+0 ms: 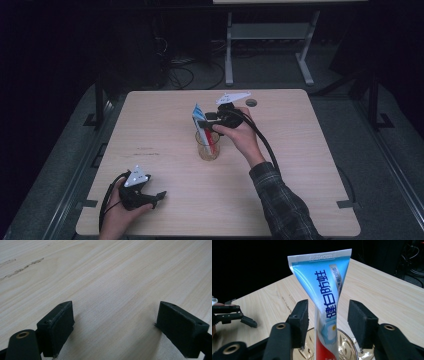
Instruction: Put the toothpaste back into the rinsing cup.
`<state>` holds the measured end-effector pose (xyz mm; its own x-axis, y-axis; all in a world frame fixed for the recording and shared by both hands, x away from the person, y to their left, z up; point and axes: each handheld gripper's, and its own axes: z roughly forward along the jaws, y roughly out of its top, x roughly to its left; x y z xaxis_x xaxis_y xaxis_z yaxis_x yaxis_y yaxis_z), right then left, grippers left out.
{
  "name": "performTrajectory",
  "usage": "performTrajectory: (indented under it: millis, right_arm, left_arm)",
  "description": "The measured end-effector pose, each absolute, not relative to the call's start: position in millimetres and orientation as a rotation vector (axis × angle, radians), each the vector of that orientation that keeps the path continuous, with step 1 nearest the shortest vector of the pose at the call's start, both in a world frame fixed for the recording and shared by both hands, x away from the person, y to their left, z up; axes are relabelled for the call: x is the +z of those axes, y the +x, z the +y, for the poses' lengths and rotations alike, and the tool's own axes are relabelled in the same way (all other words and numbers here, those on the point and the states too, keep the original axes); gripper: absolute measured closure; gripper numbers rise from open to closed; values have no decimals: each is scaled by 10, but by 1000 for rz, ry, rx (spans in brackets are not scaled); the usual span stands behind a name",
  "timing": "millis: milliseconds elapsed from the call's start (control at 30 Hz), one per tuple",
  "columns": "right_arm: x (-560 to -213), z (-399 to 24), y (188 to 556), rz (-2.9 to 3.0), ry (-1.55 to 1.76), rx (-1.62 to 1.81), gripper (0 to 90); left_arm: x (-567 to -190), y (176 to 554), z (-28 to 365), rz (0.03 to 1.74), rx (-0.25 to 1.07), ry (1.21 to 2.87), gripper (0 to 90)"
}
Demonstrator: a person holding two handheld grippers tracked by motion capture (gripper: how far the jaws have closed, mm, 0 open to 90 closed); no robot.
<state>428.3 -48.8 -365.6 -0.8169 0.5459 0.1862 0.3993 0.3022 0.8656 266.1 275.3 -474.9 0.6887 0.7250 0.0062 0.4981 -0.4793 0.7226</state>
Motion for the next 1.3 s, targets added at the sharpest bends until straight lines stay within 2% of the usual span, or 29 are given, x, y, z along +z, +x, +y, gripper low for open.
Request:
performTrajectory:
  millis: [500,1300]
  right_arm:
    - [-3644,-888,4123,2385,926,1515,415]
    - [-3815,-1367,3807,2368,979,1446,381]
  left_arm:
    - [-4751,2658,2743,942,411,2172,130]
    - [-4751,2654,2741,942,411,2170,130]
